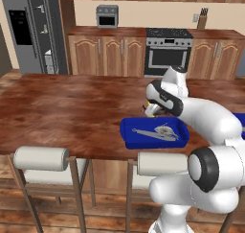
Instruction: Gather the lemon wedge and cucumber from the fridge and place them on a tray on the dining counter. Then gather the fishs from the fridge and place them on the other tray.
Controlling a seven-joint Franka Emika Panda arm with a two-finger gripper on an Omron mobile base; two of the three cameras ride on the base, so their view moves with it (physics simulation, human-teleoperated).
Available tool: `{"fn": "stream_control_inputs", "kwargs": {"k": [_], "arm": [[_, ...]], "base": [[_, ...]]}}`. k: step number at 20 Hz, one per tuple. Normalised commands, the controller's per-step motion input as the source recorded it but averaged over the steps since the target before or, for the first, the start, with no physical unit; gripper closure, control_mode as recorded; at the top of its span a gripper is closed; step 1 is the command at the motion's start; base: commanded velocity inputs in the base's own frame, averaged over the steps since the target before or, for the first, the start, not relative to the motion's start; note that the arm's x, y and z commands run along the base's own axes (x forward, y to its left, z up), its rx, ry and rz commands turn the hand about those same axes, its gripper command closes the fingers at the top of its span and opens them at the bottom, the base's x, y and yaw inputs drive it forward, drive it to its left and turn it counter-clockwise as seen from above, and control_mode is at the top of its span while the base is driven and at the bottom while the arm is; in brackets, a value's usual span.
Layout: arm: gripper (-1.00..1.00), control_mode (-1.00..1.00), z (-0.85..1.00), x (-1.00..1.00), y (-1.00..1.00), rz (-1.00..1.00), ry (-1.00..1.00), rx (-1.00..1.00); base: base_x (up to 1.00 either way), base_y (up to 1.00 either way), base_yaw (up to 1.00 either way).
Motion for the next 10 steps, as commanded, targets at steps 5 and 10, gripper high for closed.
{"fn": "stream_control_inputs", "kwargs": {"k": [5, 10], "arm": [[1.00, -1.00, -0.31, 0.00, 0.17, 0.00, 0.08, 0.00], [1.00, -1.00, -0.41, 0.00, 0.00, 0.00, 0.07, 0.00]], "base": [[0.00, 0.00, 0.00], [0.00, 0.00, 0.00]]}}
